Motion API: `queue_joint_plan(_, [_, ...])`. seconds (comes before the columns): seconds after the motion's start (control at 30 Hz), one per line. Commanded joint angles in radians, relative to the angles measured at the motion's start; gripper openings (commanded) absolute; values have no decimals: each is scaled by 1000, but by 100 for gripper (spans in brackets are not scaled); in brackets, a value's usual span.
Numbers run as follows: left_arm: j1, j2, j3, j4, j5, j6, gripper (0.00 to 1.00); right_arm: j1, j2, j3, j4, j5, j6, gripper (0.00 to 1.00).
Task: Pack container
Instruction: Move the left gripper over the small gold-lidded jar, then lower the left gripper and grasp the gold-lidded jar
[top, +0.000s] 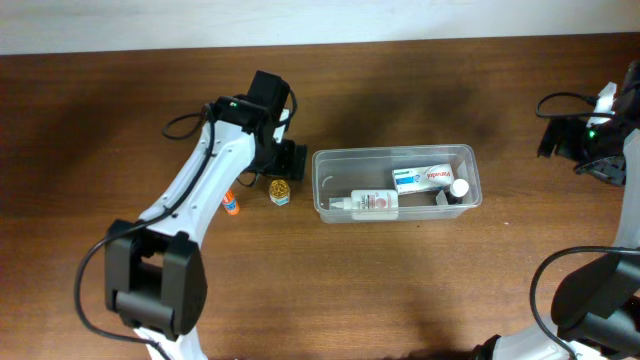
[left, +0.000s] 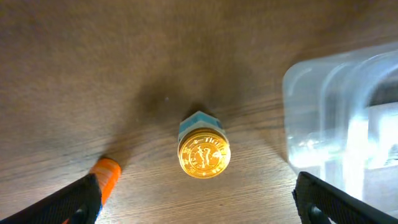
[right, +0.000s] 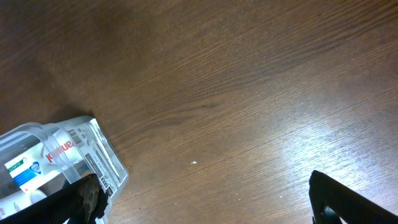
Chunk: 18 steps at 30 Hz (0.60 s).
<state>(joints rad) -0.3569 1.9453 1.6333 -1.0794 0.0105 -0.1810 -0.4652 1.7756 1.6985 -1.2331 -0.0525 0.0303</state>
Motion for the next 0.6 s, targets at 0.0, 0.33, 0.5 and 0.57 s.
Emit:
queue_joint_plan(0.0, [2, 56, 19, -25, 12, -13, 99, -6, 0, -5, -1, -3, 12, 98])
queue_joint_plan(0.33, [2, 143, 17, -44, 12, -13, 99, -6, 0, -5, -1, -3, 12, 98])
queue_joint_plan(0.5, [2, 177, 17, -44, 13, -13, 99, -6, 0, -5, -1, -3, 12, 98])
queue_joint_plan(0.57, [2, 187, 17, -43, 12, -13, 99, -6, 0, -5, -1, -3, 12, 98])
